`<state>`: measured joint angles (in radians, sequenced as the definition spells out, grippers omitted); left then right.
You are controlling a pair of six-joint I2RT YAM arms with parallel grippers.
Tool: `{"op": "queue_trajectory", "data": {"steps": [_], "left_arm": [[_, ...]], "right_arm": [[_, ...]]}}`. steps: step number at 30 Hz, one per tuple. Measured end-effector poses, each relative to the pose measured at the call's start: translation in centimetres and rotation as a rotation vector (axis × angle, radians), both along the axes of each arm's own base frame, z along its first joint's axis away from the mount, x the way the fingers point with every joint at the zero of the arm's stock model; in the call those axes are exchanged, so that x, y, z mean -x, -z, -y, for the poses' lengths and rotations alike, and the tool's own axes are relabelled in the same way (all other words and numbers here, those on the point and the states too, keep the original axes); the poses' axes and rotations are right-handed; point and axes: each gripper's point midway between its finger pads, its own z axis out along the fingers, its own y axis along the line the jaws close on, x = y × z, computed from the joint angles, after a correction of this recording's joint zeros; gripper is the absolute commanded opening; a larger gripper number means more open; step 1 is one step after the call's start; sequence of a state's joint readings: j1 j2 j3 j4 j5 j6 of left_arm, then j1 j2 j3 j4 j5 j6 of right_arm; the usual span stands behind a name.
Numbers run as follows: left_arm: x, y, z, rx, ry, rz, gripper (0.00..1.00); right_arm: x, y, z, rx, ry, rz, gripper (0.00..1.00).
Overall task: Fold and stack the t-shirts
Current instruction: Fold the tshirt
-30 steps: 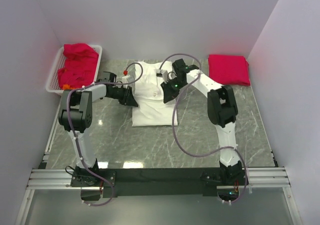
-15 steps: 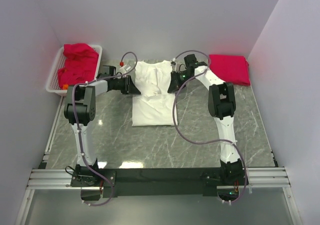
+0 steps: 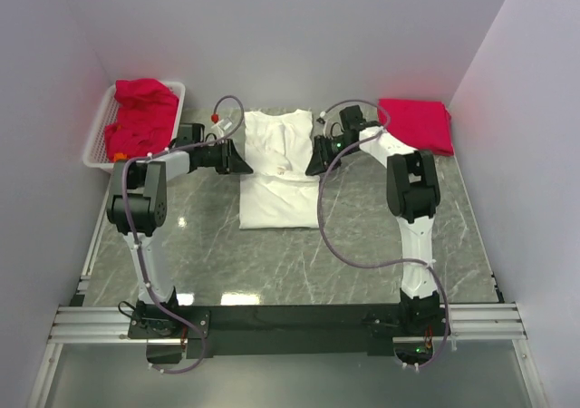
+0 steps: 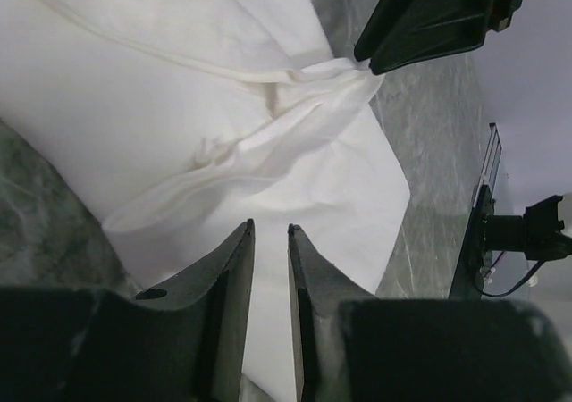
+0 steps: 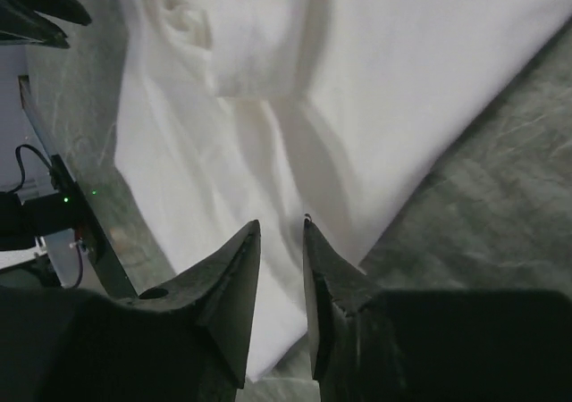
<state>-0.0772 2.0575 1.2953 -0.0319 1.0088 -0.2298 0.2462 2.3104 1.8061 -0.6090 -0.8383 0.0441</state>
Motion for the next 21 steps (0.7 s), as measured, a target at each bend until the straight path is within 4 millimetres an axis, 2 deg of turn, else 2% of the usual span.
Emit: {"op": "queue_trajectory", "data": {"steps": [4, 6, 9, 13, 15, 21], "left_arm": [[1.0, -2.4, 0.7, -0.006, 0.028, 0.076, 0.30], [1.4, -3.2, 1.6, -0.011, 0.051, 0.106, 0.30], [2.0, -3.1, 3.0, -0.018, 0.082, 0.113, 0.27], [3.0, -2.4, 4.4, -0.028, 0.114, 0.100, 0.24], [3.2, -1.7, 4.9, -0.038, 0.121, 0.088, 0.24], [2.7, 3.1, 5.5, -0.108, 0.094, -0.019, 0.26]], "right_arm": [[-0.1, -4.4, -1.1, -0.018, -0.023, 0.128, 0.45], [-0.1, -5.6, -2.0, -0.021, -0.039, 0.175, 0.47], [0.0, -5.7, -2.9, -0.012, -0.051, 0.199, 0.47], [0.3, -5.2, -3.2, 0.008, -0.054, 0.193, 0.39], [0.3, -5.2, -3.1, 0.009, -0.054, 0.189, 0.39], [1.0, -4.7, -3.2, 0.012, -0.056, 0.153, 0.39]]}}
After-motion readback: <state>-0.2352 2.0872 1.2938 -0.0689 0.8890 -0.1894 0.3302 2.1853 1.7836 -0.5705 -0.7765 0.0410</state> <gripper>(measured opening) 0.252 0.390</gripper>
